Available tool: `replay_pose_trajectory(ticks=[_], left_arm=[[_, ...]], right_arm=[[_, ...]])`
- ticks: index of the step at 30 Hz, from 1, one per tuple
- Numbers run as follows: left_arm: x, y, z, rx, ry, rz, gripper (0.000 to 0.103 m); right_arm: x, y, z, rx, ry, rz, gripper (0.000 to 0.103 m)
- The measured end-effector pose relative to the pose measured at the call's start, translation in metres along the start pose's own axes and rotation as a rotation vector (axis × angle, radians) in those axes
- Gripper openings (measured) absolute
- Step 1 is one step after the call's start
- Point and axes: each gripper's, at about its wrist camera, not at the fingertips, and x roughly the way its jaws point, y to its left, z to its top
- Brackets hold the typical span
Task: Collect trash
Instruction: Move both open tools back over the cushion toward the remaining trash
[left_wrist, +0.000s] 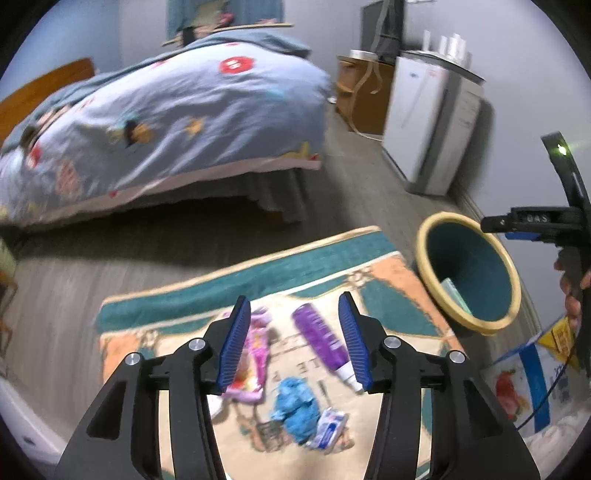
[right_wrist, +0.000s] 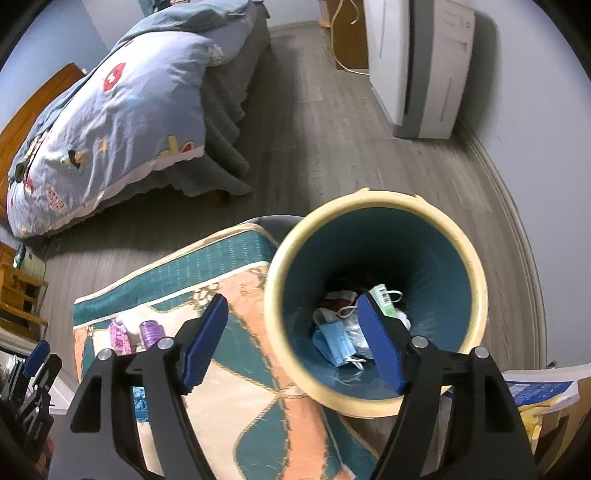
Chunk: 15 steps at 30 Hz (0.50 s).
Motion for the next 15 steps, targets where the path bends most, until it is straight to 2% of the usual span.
replay_pose_trajectory(ticks=[1, 3, 5, 7, 15], left_arm=[[-0.001, 0.005, -0.002, -0.009, -0.002, 0.003, 0.052], [-0.003, 0.013, -0.007, -0.010, -0.005, 0.019, 0.057], [-0.007, 0.021, -0.011, -0.016, -0.011, 0.037, 0.073], [-0.011, 0.033, -0.014, -0.041, -0.020, 0.050, 0.078], [-0.011, 0.082, -0.031, -0.138, 0.006, 0.094, 0.083]], right_arm=[[0.001, 0.005, -0.001, -0.007, 0.003, 0.002, 0.075], [0.002, 0.019, -0.003, -0.030, 0.005, 0.009, 0.084], [0.003, 0.036, -0.006, -0.061, -0.002, 0.018, 0.089], [0.005, 0.054, -0.009, -0.097, -0.007, 0.024, 0.093], [0.028, 0.112, -0.026, -0.216, 0.034, 0.044, 0.094]])
